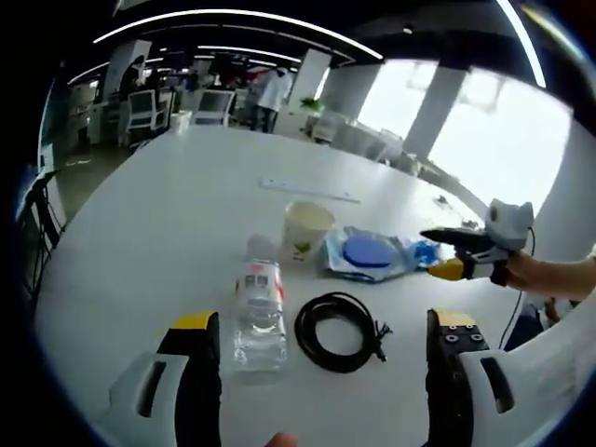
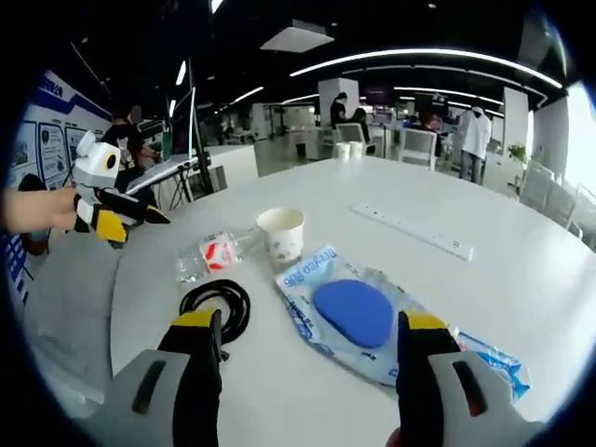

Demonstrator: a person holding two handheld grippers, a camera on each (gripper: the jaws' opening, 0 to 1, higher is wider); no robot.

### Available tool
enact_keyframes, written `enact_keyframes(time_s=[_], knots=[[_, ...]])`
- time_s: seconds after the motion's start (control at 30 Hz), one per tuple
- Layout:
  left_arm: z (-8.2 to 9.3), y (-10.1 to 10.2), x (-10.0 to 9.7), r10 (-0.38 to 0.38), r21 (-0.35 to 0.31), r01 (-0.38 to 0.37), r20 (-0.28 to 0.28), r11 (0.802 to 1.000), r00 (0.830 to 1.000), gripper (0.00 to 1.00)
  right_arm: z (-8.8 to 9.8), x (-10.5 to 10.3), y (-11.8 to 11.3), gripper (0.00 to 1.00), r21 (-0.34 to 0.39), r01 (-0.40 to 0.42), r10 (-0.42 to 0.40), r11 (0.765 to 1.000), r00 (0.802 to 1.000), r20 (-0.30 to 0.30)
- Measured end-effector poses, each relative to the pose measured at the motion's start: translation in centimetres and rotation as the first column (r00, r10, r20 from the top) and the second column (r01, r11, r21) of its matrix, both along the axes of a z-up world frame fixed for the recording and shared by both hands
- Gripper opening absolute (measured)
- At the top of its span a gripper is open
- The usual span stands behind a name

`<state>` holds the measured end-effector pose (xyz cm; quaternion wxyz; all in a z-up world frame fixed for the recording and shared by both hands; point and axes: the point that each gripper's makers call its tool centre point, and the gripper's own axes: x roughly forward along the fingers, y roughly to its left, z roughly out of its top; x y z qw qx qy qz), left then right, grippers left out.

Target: Arrange the tabletop items into an orderly group along one side of the table until the central work area is clear of visible clutter.

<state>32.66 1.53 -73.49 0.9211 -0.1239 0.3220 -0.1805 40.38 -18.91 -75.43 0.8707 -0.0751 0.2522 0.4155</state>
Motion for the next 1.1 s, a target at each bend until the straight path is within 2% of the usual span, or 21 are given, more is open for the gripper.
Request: enact_keyframes(time_s=[0.27,0.53,0.7,0.93,1.1], knots=[[-0.6,0.0,1.1,-0.004,0.025,0.005,-0.018,1.0,1.0,0.85,-0.4,0.0,0.0,0.74,0.002,0.003,-0.003,1.0,1.0,-0.012],[-1.5,1.0,3.4,0.035,0.052,-0.033,-0.05,0.998,0.998,0.82,-1.1,-0.6,0.3,0.73,0.008,-0.001,0.001,1.0,0.999,-0.037],[-2.4,1.2,4.6,0.051,0.079,-0.045,-0.075,0.996,0.996,0.8,-1.6,-0.8,-0.6,0.71,0.01,0.016,-0.015,1.0,0.998,-0.054],[-4.1,1.0,5.1,0.047,0.121,-0.033,-0.121,0.992,0.992,0.8,-2.3,-0.9,-1.5,0.71,0.016,0.047,-0.046,0.999,0.996,-0.08],[-5.1,0.7,5.7,0.05,0.109,-0.034,-0.147,0.993,0.988,0.78,-2.7,-1.1,-1.6,0.69,0.029,0.061,-0.058,0.998,0.993,-0.103]])
